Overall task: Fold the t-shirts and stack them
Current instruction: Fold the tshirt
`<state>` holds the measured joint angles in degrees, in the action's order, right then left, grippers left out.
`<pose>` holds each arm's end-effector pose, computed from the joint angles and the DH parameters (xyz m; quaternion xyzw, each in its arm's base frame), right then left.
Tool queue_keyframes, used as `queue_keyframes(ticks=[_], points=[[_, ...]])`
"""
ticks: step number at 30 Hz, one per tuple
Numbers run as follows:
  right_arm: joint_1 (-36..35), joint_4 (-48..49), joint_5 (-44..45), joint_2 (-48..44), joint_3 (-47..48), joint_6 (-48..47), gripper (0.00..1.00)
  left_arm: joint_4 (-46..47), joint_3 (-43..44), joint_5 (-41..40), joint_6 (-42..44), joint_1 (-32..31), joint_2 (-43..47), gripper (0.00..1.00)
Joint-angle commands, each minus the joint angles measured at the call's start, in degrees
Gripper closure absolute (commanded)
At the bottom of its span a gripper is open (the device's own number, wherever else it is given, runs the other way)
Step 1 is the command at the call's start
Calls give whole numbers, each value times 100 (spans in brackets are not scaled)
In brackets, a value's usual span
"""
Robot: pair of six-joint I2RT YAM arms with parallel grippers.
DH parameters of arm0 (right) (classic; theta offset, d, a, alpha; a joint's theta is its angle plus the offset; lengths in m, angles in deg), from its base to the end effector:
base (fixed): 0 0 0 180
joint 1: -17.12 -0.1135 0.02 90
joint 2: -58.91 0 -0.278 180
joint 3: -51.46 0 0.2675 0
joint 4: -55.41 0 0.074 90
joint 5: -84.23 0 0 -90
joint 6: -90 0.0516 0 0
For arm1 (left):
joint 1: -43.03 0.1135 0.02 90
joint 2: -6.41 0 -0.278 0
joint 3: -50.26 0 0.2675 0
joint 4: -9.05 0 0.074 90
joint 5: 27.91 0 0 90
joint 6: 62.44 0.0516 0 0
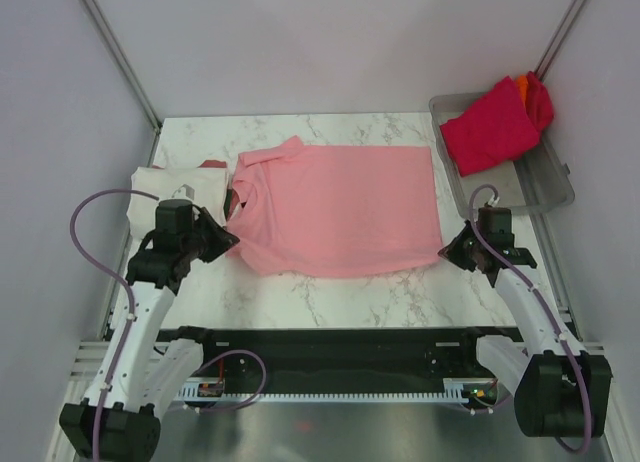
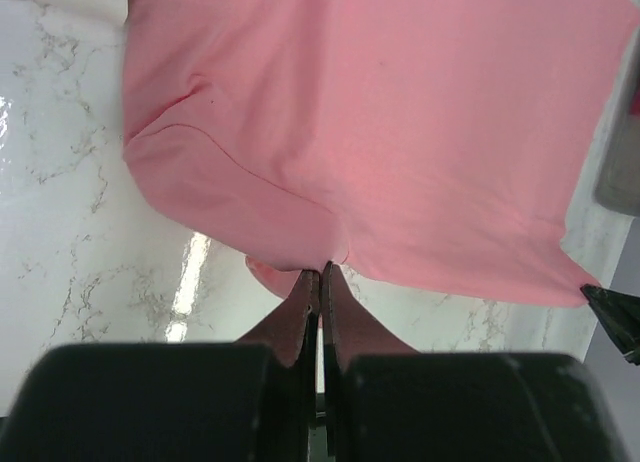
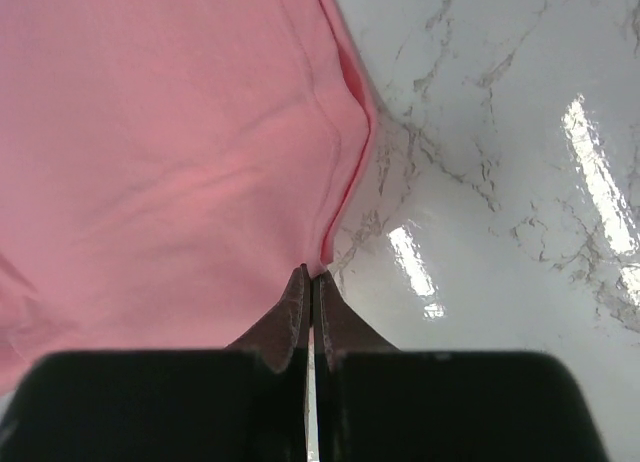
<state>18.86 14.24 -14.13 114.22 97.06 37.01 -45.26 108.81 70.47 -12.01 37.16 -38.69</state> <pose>0.2045 0.0013 0.1999 0.2888 0.8947 0.1666 0.2974 0.1768 -0.0257 0.2908 -0.2338 0.8769 -0.2215 0.3569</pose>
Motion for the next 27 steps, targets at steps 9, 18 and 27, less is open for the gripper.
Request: queue_keyframes(ticks=[9, 18, 27], points=[[28, 570, 440, 770, 514, -124, 100, 654, 802, -126, 266, -11, -1404, 98], [28, 764, 634, 1394, 980, -63, 100, 741, 1707, -285, 283, -11, -2222, 98], [-16, 966, 687, 2088, 1499, 51, 100, 830, 2603, -443, 318, -11, -3259, 98]])
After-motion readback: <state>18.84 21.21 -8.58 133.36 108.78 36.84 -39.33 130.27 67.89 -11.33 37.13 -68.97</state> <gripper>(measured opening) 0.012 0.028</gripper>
